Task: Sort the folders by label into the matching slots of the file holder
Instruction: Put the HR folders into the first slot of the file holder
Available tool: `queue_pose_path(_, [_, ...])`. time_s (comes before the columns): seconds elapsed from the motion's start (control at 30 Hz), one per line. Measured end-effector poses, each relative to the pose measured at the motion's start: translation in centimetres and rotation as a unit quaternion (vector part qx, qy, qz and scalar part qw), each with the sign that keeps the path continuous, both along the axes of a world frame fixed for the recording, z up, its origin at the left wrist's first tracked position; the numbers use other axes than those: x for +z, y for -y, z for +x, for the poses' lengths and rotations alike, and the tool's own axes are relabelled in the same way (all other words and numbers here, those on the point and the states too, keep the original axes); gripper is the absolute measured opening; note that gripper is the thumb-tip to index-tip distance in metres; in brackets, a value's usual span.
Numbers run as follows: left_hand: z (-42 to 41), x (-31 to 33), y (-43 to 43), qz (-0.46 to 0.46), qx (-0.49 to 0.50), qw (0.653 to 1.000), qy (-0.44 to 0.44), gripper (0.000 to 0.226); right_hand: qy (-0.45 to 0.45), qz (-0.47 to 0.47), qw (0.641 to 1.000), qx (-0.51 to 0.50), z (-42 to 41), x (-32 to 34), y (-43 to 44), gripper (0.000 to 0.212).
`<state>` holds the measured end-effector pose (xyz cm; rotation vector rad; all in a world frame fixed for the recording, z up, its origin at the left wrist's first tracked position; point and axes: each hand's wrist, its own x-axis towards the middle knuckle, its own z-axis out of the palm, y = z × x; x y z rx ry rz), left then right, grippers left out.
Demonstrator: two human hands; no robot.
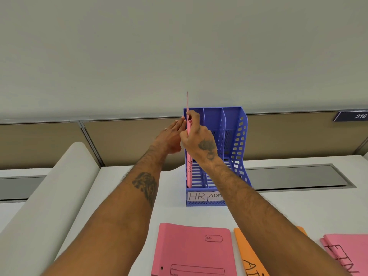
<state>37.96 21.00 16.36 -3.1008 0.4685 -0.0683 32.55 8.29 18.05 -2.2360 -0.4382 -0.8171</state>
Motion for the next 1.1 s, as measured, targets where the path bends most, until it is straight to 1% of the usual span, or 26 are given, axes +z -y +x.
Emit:
queue_pose_path(0.17, [0.0, -0.1, -0.3, 0.011, 0.002, 1.0, -0.002, 0.097, -0.018, -0.017, 1.0, 0.004, 0.1, -1.3, -0.1, 0.046])
queue_pose_path(0.37, [-0.2, -0.3, -0.6, 0.016, -0.005, 1.0, -0.012, 0.097, -0.032, -0.05, 0.998, 0.014, -0.3, -3.0, 0.4, 0.04])
queue_pose_path(0.47, [-0.7, -0.5, -0.9, 0.001, 0.005, 1.0, -0.018, 0.096, -0.045, -0.07, 0.996, 0.016, -0.5, -2.9, 0.7, 0.049])
queue_pose_path(0.63, [-1.9, -0.2, -1.5, -0.007, 0.024, 1.0, -0.014, 0.098, -0.068, -0.093, 0.993, 0.004, -1.4, -2.5, 1.2, 0.075])
queue_pose_path(0.8, [-4.0, -0.1, -2.1, -0.026, 0.054, 0.998, -0.009, 0.106, -0.066, -0.108, 0.992, -0.027, -3.0, -2.0, 1.6, 0.099])
queue_pose_path(0.97, [-6.5, -0.1, -2.8, -0.036, 0.067, 0.997, -0.005, 0.107, -0.081, -0.109, 0.99, -0.042, -4.5, -1.5, 1.9, 0.105])
queue_pose_path(1.1, [-9.1, -0.6, -3.2, -0.045, 0.082, 0.996, -0.006, 0.107, -0.098, -0.119, 0.986, -0.06, -5.8, -1.1, 2.5, 0.1])
